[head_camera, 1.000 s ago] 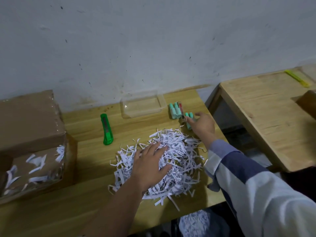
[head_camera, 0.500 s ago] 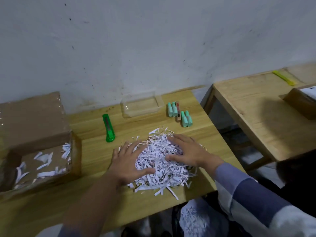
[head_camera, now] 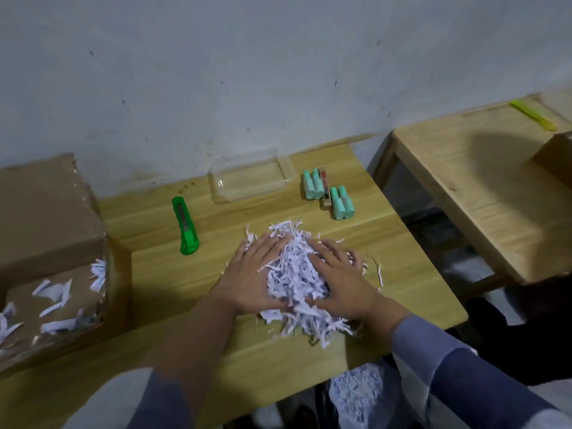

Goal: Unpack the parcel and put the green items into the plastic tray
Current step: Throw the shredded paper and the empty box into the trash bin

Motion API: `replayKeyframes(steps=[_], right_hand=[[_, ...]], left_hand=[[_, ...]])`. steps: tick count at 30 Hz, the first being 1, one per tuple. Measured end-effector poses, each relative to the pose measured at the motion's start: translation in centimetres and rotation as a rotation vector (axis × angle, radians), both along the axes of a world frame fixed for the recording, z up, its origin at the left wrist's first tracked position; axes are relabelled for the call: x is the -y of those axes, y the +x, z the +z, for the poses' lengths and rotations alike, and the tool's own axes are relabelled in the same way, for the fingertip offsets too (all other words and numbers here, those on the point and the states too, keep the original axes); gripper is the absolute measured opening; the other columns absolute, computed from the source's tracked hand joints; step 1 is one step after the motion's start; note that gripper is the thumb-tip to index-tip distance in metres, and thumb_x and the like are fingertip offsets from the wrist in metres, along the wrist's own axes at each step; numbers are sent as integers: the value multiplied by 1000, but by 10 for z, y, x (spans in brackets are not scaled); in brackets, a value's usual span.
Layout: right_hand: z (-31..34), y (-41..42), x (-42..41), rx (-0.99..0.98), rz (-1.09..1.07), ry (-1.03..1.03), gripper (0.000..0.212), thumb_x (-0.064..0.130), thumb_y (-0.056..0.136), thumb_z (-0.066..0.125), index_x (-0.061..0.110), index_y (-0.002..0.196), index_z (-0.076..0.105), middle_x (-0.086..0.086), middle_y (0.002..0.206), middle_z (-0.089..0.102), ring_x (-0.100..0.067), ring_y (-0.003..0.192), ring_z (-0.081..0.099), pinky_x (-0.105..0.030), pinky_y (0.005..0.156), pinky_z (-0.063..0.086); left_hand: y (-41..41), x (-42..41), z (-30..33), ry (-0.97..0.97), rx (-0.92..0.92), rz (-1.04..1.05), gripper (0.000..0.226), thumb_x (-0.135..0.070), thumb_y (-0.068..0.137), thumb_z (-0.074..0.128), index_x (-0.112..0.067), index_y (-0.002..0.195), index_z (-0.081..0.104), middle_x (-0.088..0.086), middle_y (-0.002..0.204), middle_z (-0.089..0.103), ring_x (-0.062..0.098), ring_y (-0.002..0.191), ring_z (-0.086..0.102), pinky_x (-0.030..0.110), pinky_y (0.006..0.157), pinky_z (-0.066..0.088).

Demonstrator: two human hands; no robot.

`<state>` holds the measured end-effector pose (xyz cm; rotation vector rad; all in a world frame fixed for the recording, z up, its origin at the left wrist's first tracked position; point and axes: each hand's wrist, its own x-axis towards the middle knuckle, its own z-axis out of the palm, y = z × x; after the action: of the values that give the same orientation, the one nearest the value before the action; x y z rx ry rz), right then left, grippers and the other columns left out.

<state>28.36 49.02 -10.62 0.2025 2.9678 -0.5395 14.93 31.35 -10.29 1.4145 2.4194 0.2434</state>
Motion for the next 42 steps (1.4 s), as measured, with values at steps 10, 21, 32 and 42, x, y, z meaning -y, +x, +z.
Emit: replayKeyframes(steps=[10,21,32,42], right_hand=[[13,-5,11,-238,-254,-302,53,-6,70,54,10,120,62,-12,112,64,-30,103,50,-32,88,41],[103,89,9,-428,-566,-416,41,-3,74,62,11,112,68,-8,105,72,-17,100,62,-19,70,36],[66,259,27,-398,-1051,-572,44,13,74,73,20,116,65,6,101,69,-6,97,60,-10,70,40],[-137,298,16,-113,-1337,-967,63,28,71,80,27,126,49,2,115,64,-19,99,63,-37,91,51]], left_hand=[[31,-23,-8,376,-16,303,45,0,74,64,-19,115,65,6,109,67,29,103,56,33,89,45],[109,-57,72,619,404,298,44,-28,75,69,-30,119,64,-8,117,65,15,107,61,36,93,51],[268,-82,32,421,768,232,60,-27,70,74,-31,128,55,-11,124,60,9,113,58,30,97,48],[311,-86,-141,141,996,535,67,-12,77,78,-23,134,46,-3,123,59,15,107,58,25,82,48]])
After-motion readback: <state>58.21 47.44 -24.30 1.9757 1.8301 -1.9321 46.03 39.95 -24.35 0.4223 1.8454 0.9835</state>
